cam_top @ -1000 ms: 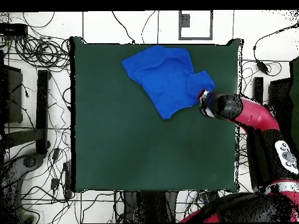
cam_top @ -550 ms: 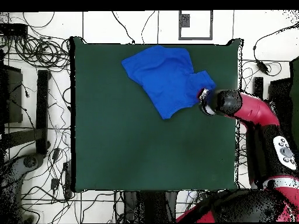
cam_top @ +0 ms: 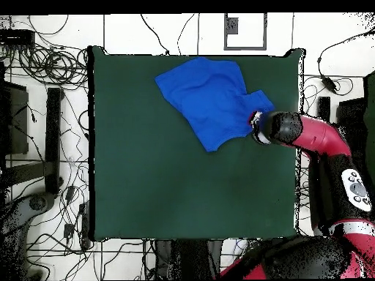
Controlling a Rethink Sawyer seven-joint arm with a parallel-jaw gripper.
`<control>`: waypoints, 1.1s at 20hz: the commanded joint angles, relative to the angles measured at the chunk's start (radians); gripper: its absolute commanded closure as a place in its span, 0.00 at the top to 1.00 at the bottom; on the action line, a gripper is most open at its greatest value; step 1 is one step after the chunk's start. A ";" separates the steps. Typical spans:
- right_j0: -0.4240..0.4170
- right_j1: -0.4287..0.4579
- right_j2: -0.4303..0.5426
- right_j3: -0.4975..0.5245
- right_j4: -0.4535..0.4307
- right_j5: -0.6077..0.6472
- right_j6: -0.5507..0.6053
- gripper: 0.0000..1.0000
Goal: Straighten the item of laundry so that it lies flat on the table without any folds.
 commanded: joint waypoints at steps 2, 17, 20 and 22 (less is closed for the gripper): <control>0.049 0.184 0.050 -0.060 -0.097 -0.206 -0.081 0.00; 0.038 0.117 0.019 0.017 -0.078 -0.179 -0.056 0.00; 0.032 0.121 0.024 0.014 -0.076 -0.179 -0.062 0.00; 0.029 0.122 0.027 0.014 -0.073 -0.179 -0.064 0.00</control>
